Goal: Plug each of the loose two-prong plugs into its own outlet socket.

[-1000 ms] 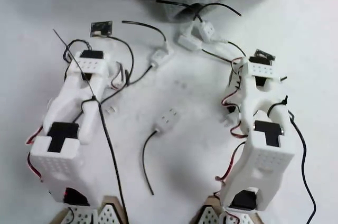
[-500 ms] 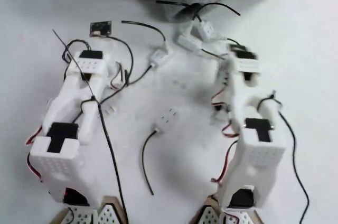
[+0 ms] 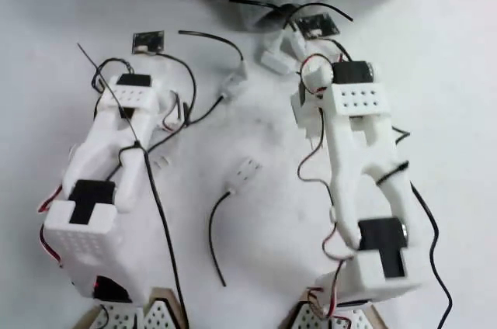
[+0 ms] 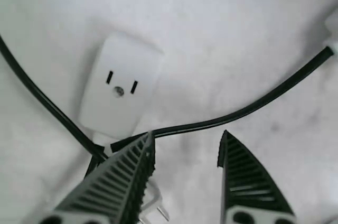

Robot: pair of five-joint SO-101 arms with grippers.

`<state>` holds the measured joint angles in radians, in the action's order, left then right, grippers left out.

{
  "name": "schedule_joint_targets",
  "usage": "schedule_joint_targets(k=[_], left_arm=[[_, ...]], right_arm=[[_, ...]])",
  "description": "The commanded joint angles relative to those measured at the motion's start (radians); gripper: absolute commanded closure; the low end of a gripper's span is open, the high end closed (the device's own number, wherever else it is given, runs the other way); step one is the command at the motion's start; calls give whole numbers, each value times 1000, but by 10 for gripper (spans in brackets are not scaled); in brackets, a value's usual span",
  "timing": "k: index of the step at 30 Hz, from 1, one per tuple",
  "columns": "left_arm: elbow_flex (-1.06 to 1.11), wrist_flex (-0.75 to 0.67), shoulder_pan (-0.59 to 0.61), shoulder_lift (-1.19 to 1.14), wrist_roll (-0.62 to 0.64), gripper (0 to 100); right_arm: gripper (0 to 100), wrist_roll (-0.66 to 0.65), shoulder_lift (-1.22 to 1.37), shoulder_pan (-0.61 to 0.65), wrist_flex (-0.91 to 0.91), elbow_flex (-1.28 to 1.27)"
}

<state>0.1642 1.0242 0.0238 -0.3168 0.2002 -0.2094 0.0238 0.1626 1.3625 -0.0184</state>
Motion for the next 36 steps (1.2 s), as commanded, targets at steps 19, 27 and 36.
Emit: schedule_joint_targets(k=[19, 27, 36], left_arm=[[-3, -17, -38, 68, -11, 790], [-3, -17, -30, 68, -11, 790], [-3, -17, -30, 61, -11, 790]], right_arm=[[981, -138, -1061, 111, -269, -744], [981, -132, -1349, 117, -340, -1194], [981, -21, -1325, 5, -444, -1261]])
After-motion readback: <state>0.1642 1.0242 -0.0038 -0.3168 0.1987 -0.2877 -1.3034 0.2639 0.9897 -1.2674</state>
